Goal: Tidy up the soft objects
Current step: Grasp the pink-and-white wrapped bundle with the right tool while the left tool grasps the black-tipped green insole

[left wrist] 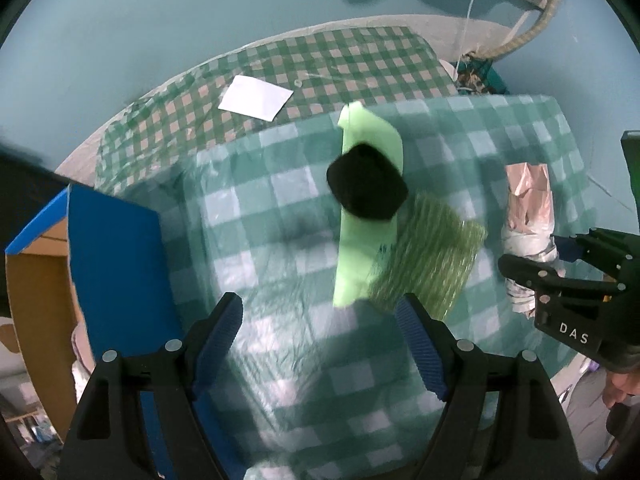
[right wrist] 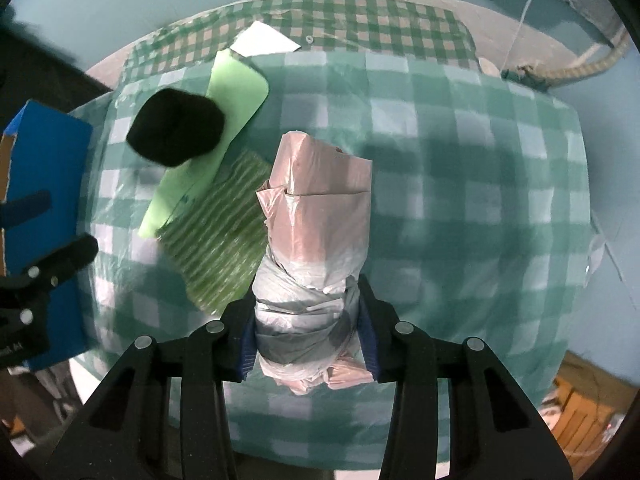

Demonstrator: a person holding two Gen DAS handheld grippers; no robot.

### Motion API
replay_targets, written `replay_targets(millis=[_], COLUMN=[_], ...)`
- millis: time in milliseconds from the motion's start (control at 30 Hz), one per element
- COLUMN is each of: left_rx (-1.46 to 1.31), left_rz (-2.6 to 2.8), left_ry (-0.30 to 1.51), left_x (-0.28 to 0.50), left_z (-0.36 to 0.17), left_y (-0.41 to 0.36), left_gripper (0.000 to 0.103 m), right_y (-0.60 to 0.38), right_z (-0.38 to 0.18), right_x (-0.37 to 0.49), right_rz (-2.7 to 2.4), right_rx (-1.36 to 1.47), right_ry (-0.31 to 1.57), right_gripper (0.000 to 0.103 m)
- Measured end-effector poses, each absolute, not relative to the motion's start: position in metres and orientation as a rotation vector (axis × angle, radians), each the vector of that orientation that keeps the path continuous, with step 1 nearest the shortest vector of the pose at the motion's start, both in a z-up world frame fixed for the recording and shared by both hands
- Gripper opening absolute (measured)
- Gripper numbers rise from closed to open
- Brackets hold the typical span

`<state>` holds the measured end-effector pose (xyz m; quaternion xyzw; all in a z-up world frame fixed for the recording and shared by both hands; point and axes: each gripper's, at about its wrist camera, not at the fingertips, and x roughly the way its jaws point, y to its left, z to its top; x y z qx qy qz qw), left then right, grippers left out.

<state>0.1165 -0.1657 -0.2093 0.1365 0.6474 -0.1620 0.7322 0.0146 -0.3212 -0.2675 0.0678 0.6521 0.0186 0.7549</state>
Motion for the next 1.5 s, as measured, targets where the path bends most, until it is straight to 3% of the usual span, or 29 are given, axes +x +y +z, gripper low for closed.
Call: replay_targets(millis=[533,1000,1067,1133,1200,1300,1500], left_rx=[0.249,0.382,0.396,0.397,0.378,0.363,0.383], left_rz=[-0.352,-0.340,-0.329,-0.325,-0.335,-0.336,-0.335], left_ry=[1.475,1.493,1.479,1.489,1.513,1.492,1.464], left_x=[0.153,0.170,0.170,0.171,0.171,0.169,0.161], left_z=[-0.230,-0.260,-0.261,-0.263,-0.265,-0.260,-0.251], left_y=[-0.207,-0.235,-0.236,-0.237,-0.235,-0.231,-0.223], left_gripper=[0.082,0.086,0.080,0.061,0.048,0.039,0.037], right_y=[-0.334,-0.333,-0.333,-0.334,-0.334,-0.335,-0.335], right_z=[-0.268,-0.265,-0.264,-0.264,-0.264,-0.264,-0.263], right_x=[0.057,0.067,0.066,0.064,0.062,0.059,0.057], right_rz=[0.138,0.162,0.159,0.156,0.154,0.151,0.158], right_rx=[-0.007,-0.024,-0.021,-0.020,-0.022,-0.026,-0.028], right_ry=[1.402,1.395,1.394,1.394,1.393,1.393,1.394], right_gripper=[0.041,0.041,0.041,0.041,0.041,0.041,0.041])
